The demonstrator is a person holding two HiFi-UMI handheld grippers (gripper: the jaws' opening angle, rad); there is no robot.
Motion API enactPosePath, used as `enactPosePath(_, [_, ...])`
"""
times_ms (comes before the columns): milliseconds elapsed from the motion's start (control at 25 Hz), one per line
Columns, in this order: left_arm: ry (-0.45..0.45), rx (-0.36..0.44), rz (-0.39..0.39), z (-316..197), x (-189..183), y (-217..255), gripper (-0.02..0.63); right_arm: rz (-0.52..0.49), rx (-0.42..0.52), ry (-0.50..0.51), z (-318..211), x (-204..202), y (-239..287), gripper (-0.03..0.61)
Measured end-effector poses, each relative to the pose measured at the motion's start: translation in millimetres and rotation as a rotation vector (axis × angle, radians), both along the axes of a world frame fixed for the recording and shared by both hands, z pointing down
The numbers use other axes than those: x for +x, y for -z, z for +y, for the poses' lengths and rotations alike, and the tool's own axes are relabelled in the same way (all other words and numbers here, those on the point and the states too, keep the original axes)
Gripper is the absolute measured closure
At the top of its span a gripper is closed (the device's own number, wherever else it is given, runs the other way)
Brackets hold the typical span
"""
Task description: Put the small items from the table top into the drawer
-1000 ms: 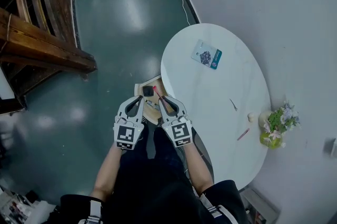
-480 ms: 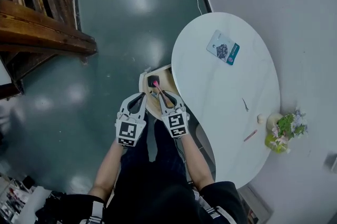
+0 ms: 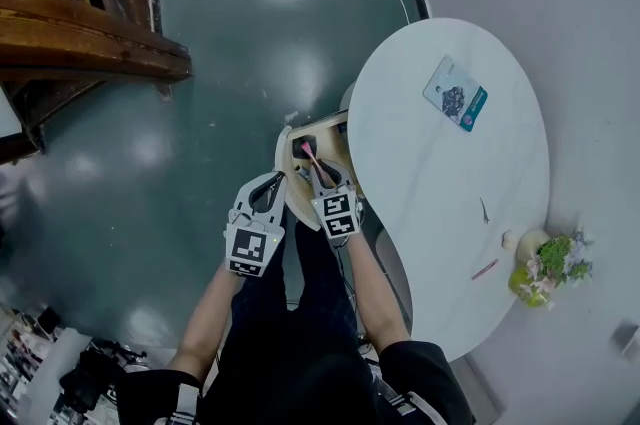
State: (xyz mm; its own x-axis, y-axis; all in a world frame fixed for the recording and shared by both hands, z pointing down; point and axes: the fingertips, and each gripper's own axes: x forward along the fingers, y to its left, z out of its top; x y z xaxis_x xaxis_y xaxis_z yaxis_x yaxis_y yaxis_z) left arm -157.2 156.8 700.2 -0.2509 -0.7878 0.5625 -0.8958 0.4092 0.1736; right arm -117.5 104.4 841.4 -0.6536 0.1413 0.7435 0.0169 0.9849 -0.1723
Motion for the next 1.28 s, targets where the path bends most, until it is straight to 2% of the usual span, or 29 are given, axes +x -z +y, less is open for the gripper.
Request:
enactPosePath(440, [0.029,-0.016,0.011,3,-7,-13,0.594,0.123,-0.045,0.051,4,-12,-58,0.515])
enactPosePath(800, [0.038,-0.018,0.029,10,0,-13,0.594,0.103,-0.031,0.073,9,-18,-56,0.511])
enactPosePath(960, [0.047,-0.017,0.029,14,0,-12,0.594,0.102,-0.048,0.069,12,-18,-53,0.425])
enactPosePath(1280, [0.047,-0.008,0.015,17,-1,-3,0.594,0.095,-0.041,0.066,13,-18,-41,0.420])
